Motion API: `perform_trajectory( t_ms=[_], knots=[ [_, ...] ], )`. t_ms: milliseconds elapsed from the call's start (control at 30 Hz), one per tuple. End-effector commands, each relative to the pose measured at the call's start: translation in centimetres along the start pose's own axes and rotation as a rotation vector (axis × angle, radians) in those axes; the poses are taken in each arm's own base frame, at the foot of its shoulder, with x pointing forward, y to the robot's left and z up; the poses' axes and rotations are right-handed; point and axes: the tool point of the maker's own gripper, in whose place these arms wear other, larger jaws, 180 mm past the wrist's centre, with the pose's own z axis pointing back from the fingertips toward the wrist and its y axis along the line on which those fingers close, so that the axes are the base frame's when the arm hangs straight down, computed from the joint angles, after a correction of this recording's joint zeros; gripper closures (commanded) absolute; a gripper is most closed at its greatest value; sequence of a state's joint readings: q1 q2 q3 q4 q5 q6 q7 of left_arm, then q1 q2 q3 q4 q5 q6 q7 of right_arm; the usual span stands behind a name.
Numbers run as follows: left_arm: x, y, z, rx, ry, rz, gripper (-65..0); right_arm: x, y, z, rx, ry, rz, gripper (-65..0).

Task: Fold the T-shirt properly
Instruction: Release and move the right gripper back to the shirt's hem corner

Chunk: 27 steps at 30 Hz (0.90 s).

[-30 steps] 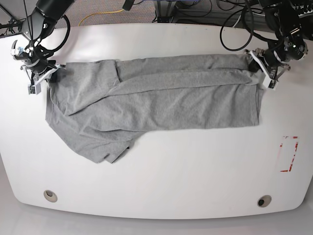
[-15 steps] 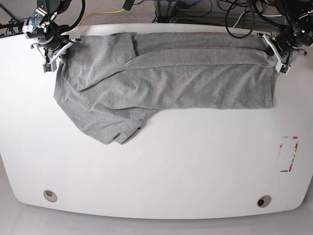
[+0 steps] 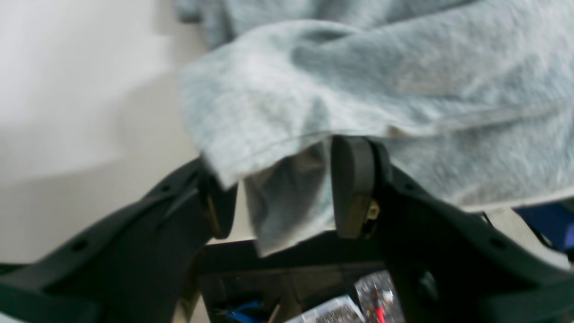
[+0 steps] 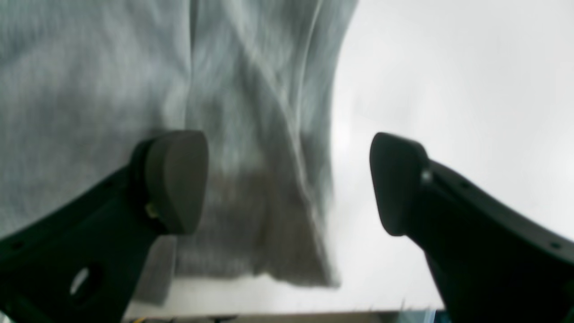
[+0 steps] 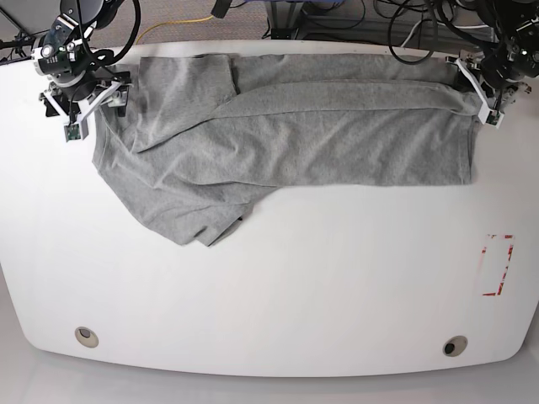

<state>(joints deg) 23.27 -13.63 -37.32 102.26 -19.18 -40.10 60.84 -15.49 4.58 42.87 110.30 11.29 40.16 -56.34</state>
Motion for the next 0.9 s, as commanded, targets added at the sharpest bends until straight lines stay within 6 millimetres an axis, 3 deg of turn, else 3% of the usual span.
perform_trajectory(
  t_ms=[0,167,367,667,867],
  knots=[
    [1.9,1.2,1.4,0.047,-0.061,-0.022,-30.7,2.9,-1.2,0.4,-0.027,-0.074,0.029,-50.9],
    [4.3,2.0,2.8,0.096,-0.132,-0.047,-30.7,6.4,-1.9,-1.7,-0.007,-0.135,-0.017,-50.7],
    [5.5,2.4,3.1,0.11,-0.163,-0.049,-30.6,10.1,-1.9,-5.4,0.079,-0.141,-0.01,-50.7],
    [5.2,3.5,3.7,0.141,-0.166,-0.023,-30.6,15.2,-2.4,-9.3,0.172,-0.187,-0.096,-46.9],
    [5.0,3.5,3.6,0.14,-0.162,-0.022,-30.6,16.6,0.0,-12.9,0.283,-0.18,-0.107,-46.8]
  ],
)
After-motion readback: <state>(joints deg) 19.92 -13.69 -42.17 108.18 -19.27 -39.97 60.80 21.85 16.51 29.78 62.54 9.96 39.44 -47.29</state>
